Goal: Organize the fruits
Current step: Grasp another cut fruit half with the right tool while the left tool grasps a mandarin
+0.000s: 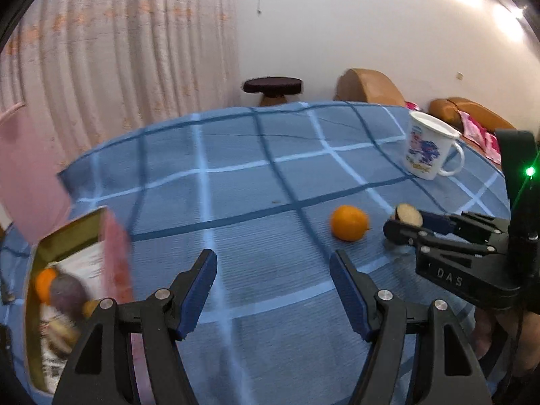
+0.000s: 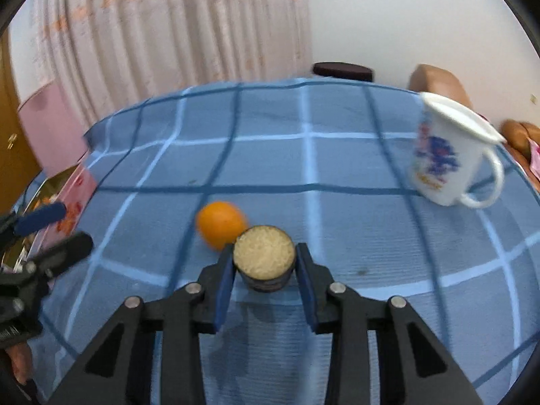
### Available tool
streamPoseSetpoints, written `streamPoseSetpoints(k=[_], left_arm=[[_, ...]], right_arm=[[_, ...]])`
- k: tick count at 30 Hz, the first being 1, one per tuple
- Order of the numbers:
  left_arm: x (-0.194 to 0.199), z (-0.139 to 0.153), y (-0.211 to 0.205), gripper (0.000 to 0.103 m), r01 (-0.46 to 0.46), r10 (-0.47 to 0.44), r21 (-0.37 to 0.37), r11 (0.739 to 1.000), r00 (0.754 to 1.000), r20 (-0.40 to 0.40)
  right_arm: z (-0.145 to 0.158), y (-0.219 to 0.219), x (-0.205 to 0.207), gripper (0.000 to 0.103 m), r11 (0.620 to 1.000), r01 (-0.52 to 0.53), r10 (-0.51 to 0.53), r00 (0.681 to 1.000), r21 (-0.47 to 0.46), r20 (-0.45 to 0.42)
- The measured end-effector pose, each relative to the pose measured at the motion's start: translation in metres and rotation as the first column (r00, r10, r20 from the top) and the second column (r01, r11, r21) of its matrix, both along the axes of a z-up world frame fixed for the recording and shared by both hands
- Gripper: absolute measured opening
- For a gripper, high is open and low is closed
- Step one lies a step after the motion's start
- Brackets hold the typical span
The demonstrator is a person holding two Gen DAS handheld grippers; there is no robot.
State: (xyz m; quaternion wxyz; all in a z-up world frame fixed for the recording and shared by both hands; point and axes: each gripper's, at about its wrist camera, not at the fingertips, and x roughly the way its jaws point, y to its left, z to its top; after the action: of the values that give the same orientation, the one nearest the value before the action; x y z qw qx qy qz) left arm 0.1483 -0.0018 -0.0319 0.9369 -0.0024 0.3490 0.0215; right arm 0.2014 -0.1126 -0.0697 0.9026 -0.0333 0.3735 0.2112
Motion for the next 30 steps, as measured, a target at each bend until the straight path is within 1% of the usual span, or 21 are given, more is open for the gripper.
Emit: streamPoseSetpoints(k=[2, 4, 8, 12, 14, 15, 18, 20, 24, 27, 30], left_arm=[[0.011, -0.005, -0.012, 0.071, 0.024, -0.024, -0.009, 1.0, 0.999, -0.022], [0.023, -0.008, -0.023, 0.071, 0.061, -0.063, -0.046, 0.997, 0.997, -0.039], [0.05, -0.017, -0.033, 0.071, 0.085, -0.094, -0.113, 0.99, 0.993, -0.077], [0.066, -0.023, -0.036, 0.069, 0.074, -0.083, -0.092, 0.993, 0.992, -0.093], [0.073, -0.026, -0.039, 0.061, 0.083, -0.093, -0.1, 0.992, 0.99, -0.104], [0.076, -0.027, -0.04, 0.055, 0.09, -0.101, -0.104, 0.991, 0.989, -0.111], [0.081, -0.034, -0.042, 0.05, 0.11, -0.126, -0.123, 0.986, 0.984, -0.129], [0.083, -0.038, -0.043, 0.042, 0.122, -0.142, -0.144, 0.982, 0.98, -0.141], [0.08, -0.038, -0.042, 0.041, 0.117, -0.134, -0.126, 0.985, 0.982, -0.131], [0.077, -0.038, -0.036, 0.041, 0.107, -0.124, -0.136, 0.985, 0.984, -0.126], [0.072, -0.036, -0.033, 0.041, 0.098, -0.113, -0.128, 0.987, 0.987, -0.111]], right_arm=[[0.0, -0.011, 0.005, 0.038, 0.999, 0.033, -0.033, 0.999, 0.01, 0.0], [0.0, -0.021, 0.009, 0.038, 0.998, 0.049, -0.048, 0.999, 0.032, -0.01], [0.001, -0.033, 0.011, 0.038, 0.995, 0.068, -0.067, 0.998, 0.076, -0.018], [0.003, -0.035, 0.009, 0.038, 0.993, 0.069, -0.068, 0.998, 0.095, -0.009], [0.003, -0.035, 0.008, 0.038, 0.994, 0.063, -0.063, 0.998, 0.094, -0.01], [0.003, -0.035, 0.008, 0.038, 0.994, 0.062, -0.062, 0.998, 0.095, -0.01], [0.003, -0.035, 0.007, 0.038, 0.994, 0.058, -0.058, 0.998, 0.09, -0.008], [0.003, -0.034, 0.006, 0.038, 0.995, 0.054, -0.054, 0.999, 0.084, -0.002], [0.005, -0.03, 0.002, 0.038, 0.996, 0.04, -0.042, 0.999, 0.075, 0.02], [0.006, -0.029, 0.0, 0.038, 0.997, 0.033, -0.035, 0.999, 0.072, 0.032], [0.008, -0.027, -0.003, 0.038, 0.997, 0.015, -0.018, 0.999, 0.074, 0.045]])
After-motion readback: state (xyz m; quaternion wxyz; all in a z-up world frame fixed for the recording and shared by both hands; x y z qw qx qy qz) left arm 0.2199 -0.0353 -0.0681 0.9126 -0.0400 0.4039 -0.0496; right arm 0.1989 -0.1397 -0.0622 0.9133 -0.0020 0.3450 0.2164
